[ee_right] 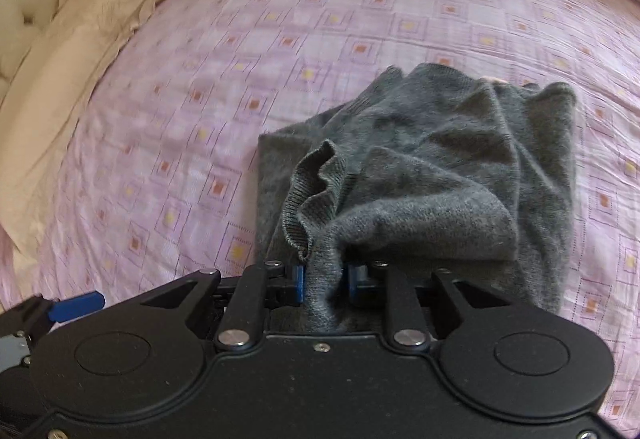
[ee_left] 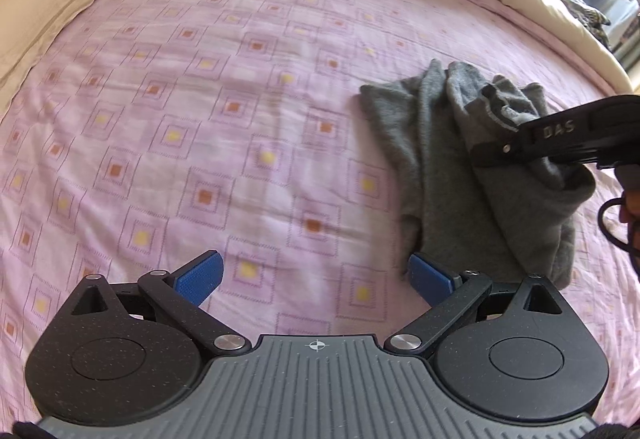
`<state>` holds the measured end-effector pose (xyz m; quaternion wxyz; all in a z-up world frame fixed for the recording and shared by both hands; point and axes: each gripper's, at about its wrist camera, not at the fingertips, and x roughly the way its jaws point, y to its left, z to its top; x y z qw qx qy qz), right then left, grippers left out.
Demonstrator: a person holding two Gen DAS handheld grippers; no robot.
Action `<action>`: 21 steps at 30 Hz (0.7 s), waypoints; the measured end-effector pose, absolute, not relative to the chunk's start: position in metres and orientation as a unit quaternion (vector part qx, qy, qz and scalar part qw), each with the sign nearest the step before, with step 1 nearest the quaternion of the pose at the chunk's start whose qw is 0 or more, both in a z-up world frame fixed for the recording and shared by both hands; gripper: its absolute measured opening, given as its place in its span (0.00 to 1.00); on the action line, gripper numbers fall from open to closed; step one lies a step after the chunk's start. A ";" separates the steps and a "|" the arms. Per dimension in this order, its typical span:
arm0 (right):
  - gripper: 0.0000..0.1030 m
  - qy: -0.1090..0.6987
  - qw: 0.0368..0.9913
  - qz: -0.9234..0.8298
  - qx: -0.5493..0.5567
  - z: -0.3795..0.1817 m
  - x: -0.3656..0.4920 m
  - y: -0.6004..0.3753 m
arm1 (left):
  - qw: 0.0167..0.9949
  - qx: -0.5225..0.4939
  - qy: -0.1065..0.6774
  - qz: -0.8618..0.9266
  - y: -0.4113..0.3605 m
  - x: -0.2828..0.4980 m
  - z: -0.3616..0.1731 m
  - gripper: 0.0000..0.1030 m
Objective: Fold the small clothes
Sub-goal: 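Grasp a sweater side with the right gripper, fold it inward, open, then grasp the other sweater side with the left gripper, fold it inward, open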
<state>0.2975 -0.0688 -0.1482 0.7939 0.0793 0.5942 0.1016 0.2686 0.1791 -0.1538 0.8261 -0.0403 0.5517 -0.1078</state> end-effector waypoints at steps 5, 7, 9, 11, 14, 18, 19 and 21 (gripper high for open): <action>0.47 0.560 0.799 0.190 0.108 -0.133 0.286 -0.058 | 0.821 -0.048 0.559 -0.106 0.186 0.267 -0.158 0.97; 0.48 0.543 0.807 0.204 0.114 -0.124 0.281 -0.058 | 0.820 -0.047 0.560 -0.107 0.185 0.268 -0.159 0.97; 0.48 0.530 0.814 0.203 0.125 -0.117 0.276 -0.061 | 0.821 -0.045 0.558 -0.110 0.184 0.269 -0.157 0.97; 0.48 0.522 0.821 0.188 0.136 -0.112 0.270 -0.072 | 0.824 -0.043 0.553 -0.116 0.181 0.272 -0.154 0.97; 0.49 0.515 0.832 0.153 0.139 -0.110 0.257 -0.092 | 0.830 -0.041 0.541 -0.127 0.174 0.280 -0.146 0.97; 0.51 0.518 0.838 0.109 0.133 -0.115 0.241 -0.112 | 0.832 -0.052 0.532 -0.148 0.160 0.297 -0.138 0.97; 0.53 0.520 0.838 0.105 0.124 -0.115 0.237 -0.115 | 0.831 -0.057 0.532 -0.153 0.155 0.304 -0.137 0.97; 0.55 0.524 0.839 0.104 0.104 -0.118 0.228 -0.115 | 0.827 -0.067 0.533 -0.164 0.147 0.317 -0.136 0.97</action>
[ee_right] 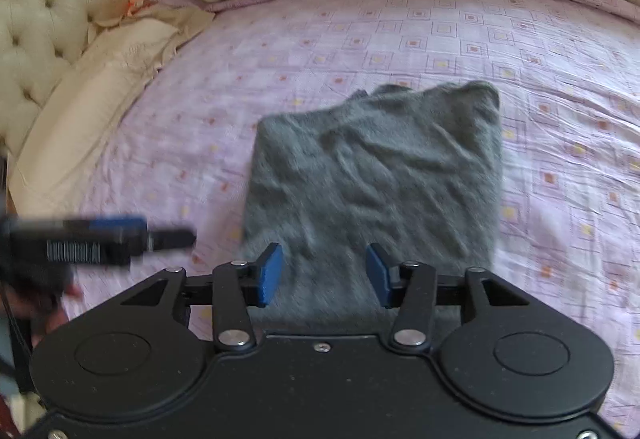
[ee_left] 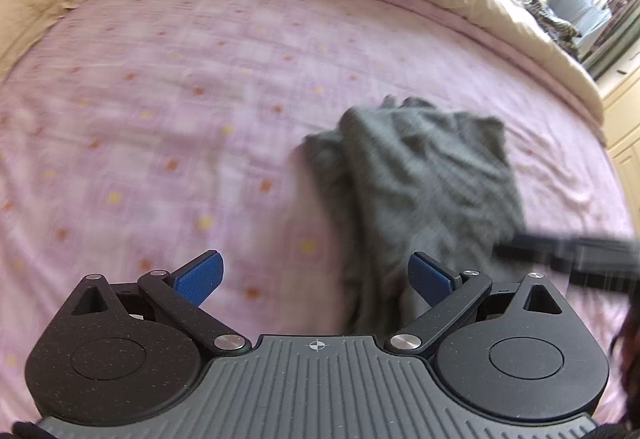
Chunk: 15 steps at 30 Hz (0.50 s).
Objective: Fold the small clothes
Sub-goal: 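Grasp the other sweater side with the left gripper, fold it inward, open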
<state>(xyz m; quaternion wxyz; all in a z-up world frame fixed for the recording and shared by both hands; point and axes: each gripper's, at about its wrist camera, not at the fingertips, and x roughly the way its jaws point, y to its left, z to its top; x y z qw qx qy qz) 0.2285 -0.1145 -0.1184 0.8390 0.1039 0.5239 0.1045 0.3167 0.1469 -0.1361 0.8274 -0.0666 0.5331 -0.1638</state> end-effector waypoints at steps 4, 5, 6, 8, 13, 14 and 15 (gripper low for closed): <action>0.55 0.520 0.844 0.121 0.044 -0.122 0.211 -0.102 | 0.820 -0.092 0.535 -0.183 0.132 0.348 -0.137 0.97; 0.55 0.517 0.846 0.128 0.028 -0.124 0.207 -0.094 | 0.818 -0.098 0.535 -0.188 0.128 0.356 -0.138 0.97; 0.55 0.512 0.847 0.138 0.010 -0.126 0.203 -0.086 | 0.816 -0.102 0.535 -0.192 0.124 0.364 -0.140 0.97; 0.55 0.500 0.851 0.156 -0.034 -0.129 0.196 -0.068 | 0.813 -0.104 0.537 -0.200 0.116 0.379 -0.145 0.97; 0.58 0.475 0.849 0.185 -0.139 -0.142 0.184 -0.028 | 0.800 -0.096 0.551 -0.216 0.101 0.405 -0.158 0.78; 0.59 0.470 0.847 0.191 -0.160 -0.145 0.182 -0.022 | 0.797 -0.091 0.555 -0.220 0.098 0.407 -0.160 0.74; 0.59 0.466 0.844 0.196 -0.178 -0.148 0.181 -0.017 | 0.795 -0.087 0.557 -0.224 0.097 0.409 -0.162 0.69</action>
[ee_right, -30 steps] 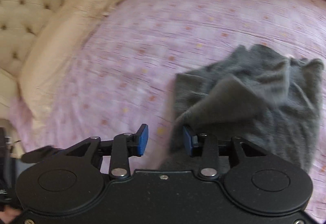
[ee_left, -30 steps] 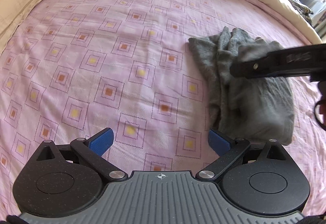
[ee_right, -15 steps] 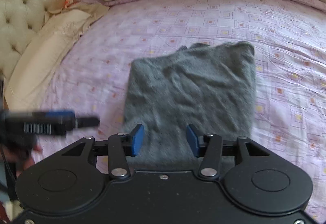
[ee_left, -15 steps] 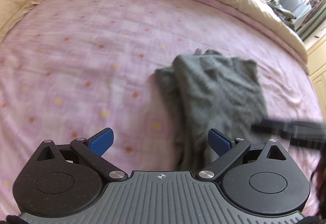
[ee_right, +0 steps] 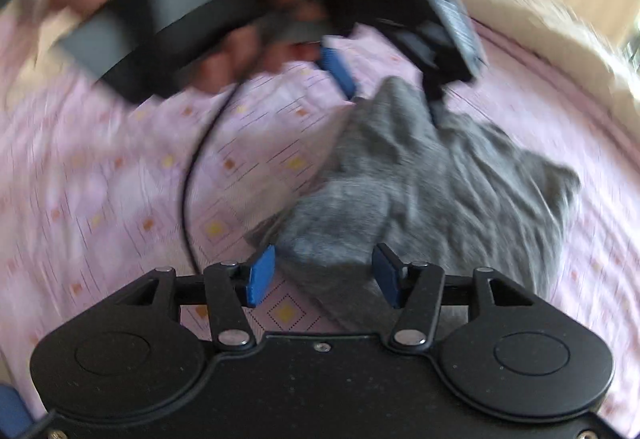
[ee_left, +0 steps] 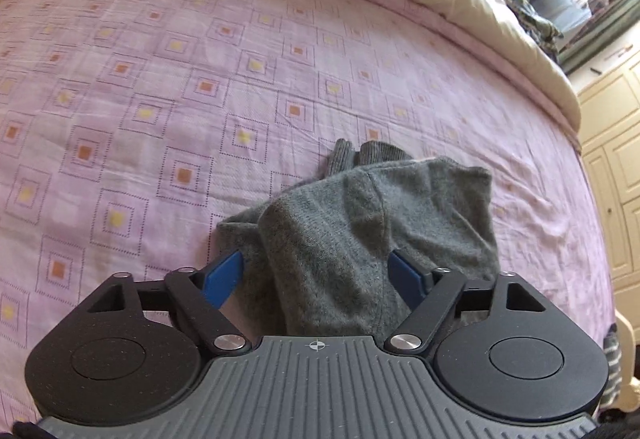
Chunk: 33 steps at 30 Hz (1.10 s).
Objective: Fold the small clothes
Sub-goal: 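Grasp the other sweater side with the left gripper, fold it inward, open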
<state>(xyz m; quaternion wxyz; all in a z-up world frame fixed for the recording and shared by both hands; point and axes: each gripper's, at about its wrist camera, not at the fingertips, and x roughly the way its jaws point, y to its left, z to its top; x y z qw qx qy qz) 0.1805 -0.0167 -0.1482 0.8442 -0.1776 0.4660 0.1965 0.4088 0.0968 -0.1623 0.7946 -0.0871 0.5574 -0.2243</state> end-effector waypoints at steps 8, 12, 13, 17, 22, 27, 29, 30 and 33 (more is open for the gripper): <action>0.11 0.451 0.840 0.192 -0.233 -0.159 0.183 0.000 | 0.797 -0.074 0.553 -0.231 0.090 0.411 -0.170 0.10; 0.11 0.449 0.863 0.186 -0.138 -0.133 0.192 -0.016 | 0.826 -0.049 0.509 -0.238 0.093 0.407 -0.149 0.07; 0.11 0.447 0.865 0.190 -0.125 -0.129 0.193 -0.017 | 0.829 -0.048 0.503 -0.240 0.096 0.408 -0.146 0.07; 0.18 0.486 0.845 0.201 -0.100 -0.145 0.207 -0.007 | 0.825 -0.027 0.517 -0.226 0.100 0.415 -0.157 0.07; 0.52 0.512 0.827 0.218 -0.082 -0.157 0.217 -0.011 | 0.810 0.003 0.550 -0.202 0.102 0.416 -0.178 0.22; 0.66 0.474 0.850 0.225 -0.044 -0.125 0.203 -0.042 | 0.845 -0.028 0.508 -0.163 0.118 0.408 -0.150 0.41; 0.68 0.468 0.859 0.207 -0.027 -0.117 0.198 -0.060 | 0.857 -0.033 0.486 -0.167 0.116 0.402 -0.136 0.44; 0.69 0.468 0.862 0.195 -0.018 -0.114 0.196 -0.067 | 0.860 -0.035 0.477 -0.175 0.112 0.398 -0.130 0.46; 0.71 0.471 0.868 0.156 0.003 -0.111 0.193 -0.089 | 0.864 -0.036 0.456 -0.209 0.094 0.386 -0.120 0.49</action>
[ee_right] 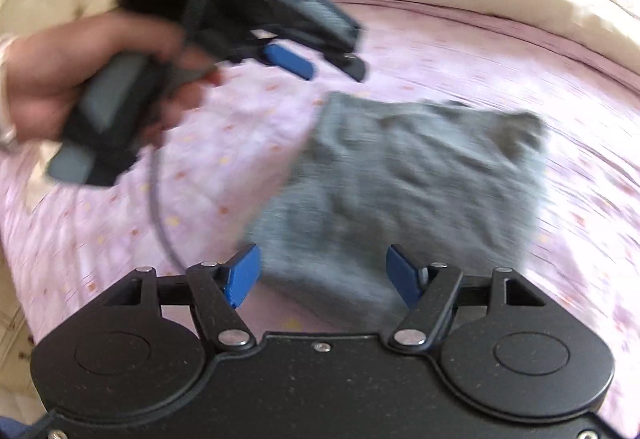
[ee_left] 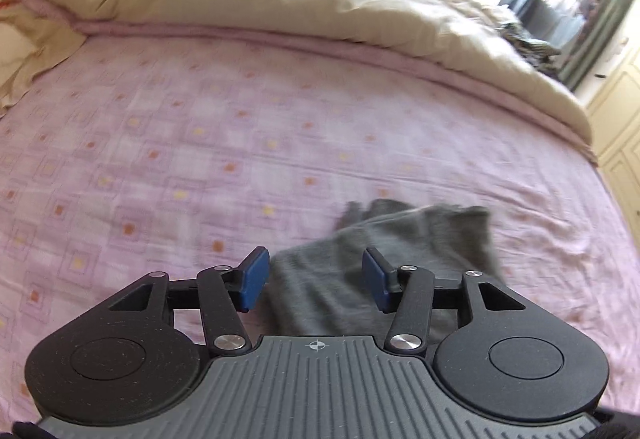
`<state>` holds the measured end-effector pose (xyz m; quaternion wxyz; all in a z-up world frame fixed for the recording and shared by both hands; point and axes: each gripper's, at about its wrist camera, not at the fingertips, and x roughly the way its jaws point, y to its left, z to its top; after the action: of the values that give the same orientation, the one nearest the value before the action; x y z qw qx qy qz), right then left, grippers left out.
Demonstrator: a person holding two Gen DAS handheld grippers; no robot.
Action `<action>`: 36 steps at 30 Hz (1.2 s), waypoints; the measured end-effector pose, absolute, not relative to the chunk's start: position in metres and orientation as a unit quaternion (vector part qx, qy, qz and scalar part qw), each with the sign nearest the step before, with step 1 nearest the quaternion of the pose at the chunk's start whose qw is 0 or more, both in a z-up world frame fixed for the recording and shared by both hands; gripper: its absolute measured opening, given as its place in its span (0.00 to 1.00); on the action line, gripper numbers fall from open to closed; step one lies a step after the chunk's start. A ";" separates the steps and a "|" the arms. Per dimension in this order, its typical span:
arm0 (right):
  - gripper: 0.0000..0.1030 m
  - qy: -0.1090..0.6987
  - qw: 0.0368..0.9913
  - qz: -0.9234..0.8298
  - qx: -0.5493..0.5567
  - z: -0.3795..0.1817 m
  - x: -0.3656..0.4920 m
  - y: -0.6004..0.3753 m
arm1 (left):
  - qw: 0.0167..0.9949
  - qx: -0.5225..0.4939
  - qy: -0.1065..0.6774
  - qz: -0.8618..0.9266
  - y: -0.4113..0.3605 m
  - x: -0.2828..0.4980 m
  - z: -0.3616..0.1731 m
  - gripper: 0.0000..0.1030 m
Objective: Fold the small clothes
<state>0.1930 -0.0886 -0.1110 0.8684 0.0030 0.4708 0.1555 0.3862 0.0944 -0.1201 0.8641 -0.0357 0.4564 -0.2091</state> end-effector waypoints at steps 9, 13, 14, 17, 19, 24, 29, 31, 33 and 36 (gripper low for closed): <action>0.72 0.488 0.871 0.043 0.038 -0.119 0.195 -0.157 | 0.838 -0.007 0.483 -0.253 0.061 0.355 -0.160 0.53; 0.73 0.482 0.874 0.011 0.058 -0.118 0.207 -0.181 | 0.835 0.004 0.502 -0.226 0.080 0.343 -0.182 0.54; 0.73 0.480 0.875 0.006 0.062 -0.118 0.212 -0.186 | 0.836 0.002 0.501 -0.225 0.084 0.340 -0.184 0.57; 0.73 0.479 0.874 -0.003 0.078 -0.124 0.236 -0.196 | 0.834 -0.013 0.510 -0.209 0.095 0.340 -0.188 0.66; 0.73 0.483 0.871 -0.008 0.083 -0.129 0.253 -0.201 | 0.829 -0.036 0.519 -0.204 0.101 0.342 -0.189 0.68; 0.73 0.504 0.858 -0.019 0.100 -0.153 0.300 -0.208 | 0.829 -0.045 0.521 -0.199 0.101 0.341 -0.191 0.69; 0.73 0.544 0.831 -0.034 0.111 -0.181 0.352 -0.214 | 0.827 -0.059 0.524 -0.195 0.104 0.339 -0.193 0.71; 0.75 0.554 0.823 -0.040 0.118 -0.188 0.367 -0.218 | 0.827 -0.058 0.523 -0.195 0.104 0.339 -0.193 0.72; 0.76 0.546 0.827 -0.047 0.122 -0.185 0.374 -0.220 | 0.827 -0.057 0.524 -0.196 0.103 0.339 -0.193 0.72; 0.76 0.515 0.845 -0.041 0.139 -0.171 0.367 -0.223 | 0.823 -0.063 0.529 -0.197 0.106 0.341 -0.193 0.72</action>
<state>0.3668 -0.2235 -0.1709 0.8449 0.1390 0.5149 -0.0412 0.3406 0.1056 -0.1930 0.8233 -0.0625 0.5286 -0.1969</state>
